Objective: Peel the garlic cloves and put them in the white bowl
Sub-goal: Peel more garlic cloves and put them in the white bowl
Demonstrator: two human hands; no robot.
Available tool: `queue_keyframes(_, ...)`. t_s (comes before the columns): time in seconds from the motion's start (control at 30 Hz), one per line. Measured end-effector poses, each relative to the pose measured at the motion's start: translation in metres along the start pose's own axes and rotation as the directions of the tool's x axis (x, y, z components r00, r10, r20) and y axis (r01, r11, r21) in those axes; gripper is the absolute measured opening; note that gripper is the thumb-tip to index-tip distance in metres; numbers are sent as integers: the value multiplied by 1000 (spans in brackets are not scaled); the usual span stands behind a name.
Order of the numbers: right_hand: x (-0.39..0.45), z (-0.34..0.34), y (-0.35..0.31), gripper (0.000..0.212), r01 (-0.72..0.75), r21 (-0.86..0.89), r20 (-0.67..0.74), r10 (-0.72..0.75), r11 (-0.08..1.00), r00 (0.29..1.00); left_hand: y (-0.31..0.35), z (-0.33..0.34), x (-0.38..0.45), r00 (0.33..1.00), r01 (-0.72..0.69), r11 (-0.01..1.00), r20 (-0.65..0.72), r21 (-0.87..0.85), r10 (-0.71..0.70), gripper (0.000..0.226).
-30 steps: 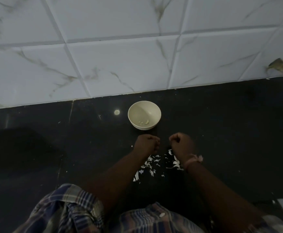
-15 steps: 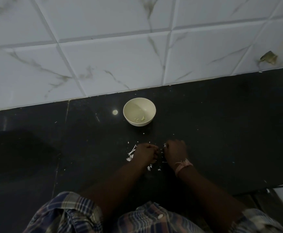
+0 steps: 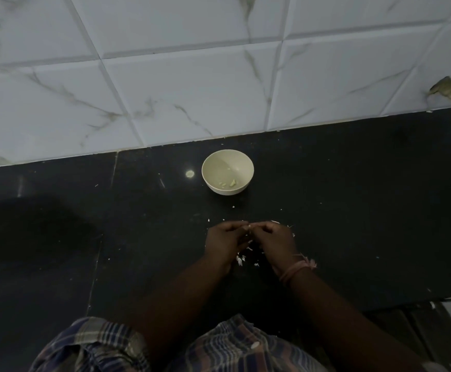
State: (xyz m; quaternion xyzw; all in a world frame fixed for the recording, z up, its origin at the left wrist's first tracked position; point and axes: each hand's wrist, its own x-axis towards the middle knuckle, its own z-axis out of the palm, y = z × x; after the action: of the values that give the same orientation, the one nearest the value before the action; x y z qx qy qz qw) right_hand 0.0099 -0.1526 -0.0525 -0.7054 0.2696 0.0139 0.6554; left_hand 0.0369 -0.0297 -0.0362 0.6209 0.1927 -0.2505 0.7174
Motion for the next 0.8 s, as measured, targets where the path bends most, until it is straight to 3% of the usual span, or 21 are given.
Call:
queue_keyframes(0.1, -5, 5, 0, 6, 31, 9, -39, -31, 999, 999, -3, -7, -7, 1000, -26, 1000, 3, 5, 26, 13)
queue_keyframes(0.33, -30, 10, -19, 7, 234, -183, -71, -250, 955, 966, 9, -17, -32, 986, -158, 987, 65, 29, 155, 15)
queue_keyframes(0.47, -45, 9, -31, 5, 294, -192, -59, -310, 936, 949, 21, -20, -51, 942, -334, 913, 41, 235, 334, 13)
queue_keyframes(0.57, -51, 10, -37, 4, 280, -169, -45, -291, 945, 956, 27, -23, -58, 916, -389, 859, 36, 334, 400, 12)
queue_keyframes(0.67, -51, 9, -42, 5, 241, -97, -27, -244, 966, 969, 30, -24, -58, 942, -331, 913, 30, 240, 333, 9)
queue_keyframes(0.8, -49, 6, -45, 6, 188, 16, 7, -188, 982, 982, 31, -23, -59, 978, -176, 982, 99, -74, 183, 12)
